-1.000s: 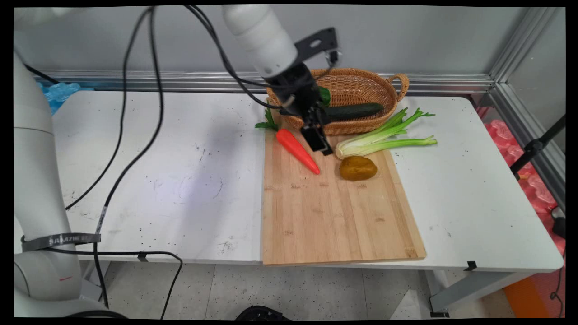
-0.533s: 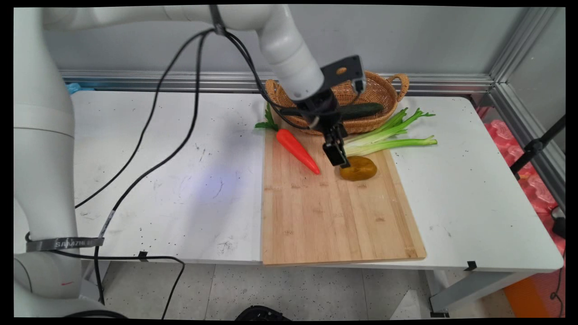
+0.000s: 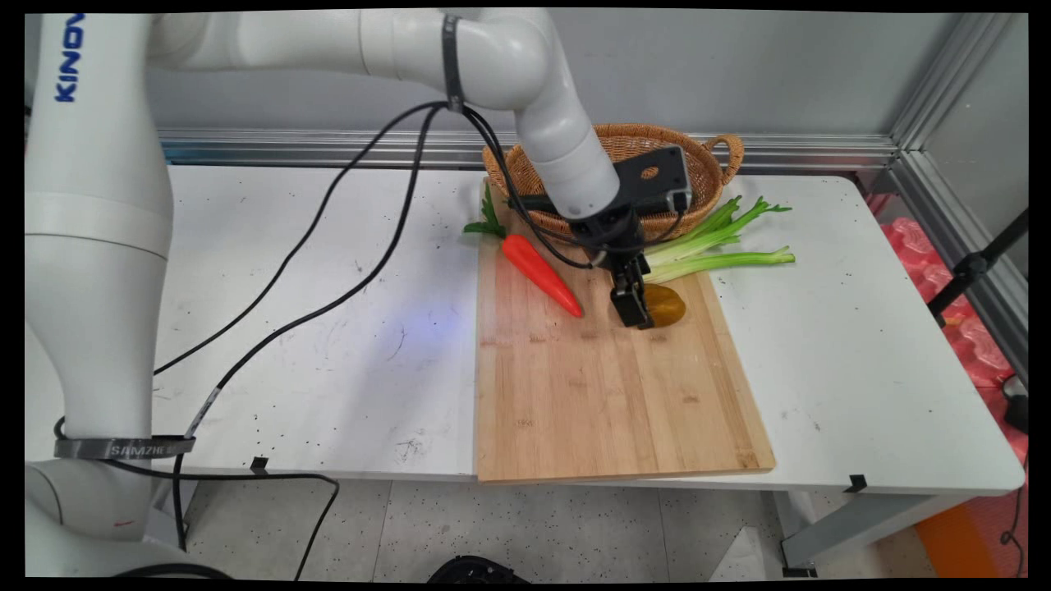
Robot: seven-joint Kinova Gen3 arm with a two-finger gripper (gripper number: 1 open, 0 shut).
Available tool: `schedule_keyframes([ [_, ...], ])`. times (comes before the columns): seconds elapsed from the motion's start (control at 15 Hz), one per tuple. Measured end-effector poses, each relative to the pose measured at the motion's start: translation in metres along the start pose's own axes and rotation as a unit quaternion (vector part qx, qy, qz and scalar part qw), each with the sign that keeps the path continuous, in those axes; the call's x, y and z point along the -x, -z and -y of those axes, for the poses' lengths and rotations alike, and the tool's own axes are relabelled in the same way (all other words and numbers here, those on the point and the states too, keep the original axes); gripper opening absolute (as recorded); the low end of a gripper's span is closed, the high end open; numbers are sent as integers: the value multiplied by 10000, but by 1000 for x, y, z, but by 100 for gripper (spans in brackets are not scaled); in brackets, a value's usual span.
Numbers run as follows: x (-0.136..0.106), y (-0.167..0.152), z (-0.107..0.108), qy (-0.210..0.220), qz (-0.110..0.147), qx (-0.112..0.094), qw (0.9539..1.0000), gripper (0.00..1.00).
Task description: Pick up the potato from the cutting board, then place the picked object in the vegetable basket
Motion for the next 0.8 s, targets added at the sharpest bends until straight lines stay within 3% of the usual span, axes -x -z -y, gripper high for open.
schedule_keyframes([
  [0.27, -3, -15, 0, -12, 40, 5, 10000, 100],
  [0.33, -4, -18, 0, -17, 48, 12, 10000, 0],
  [0.8, -6, -6, -5, -149, 74, 53, 9998, 0],
])
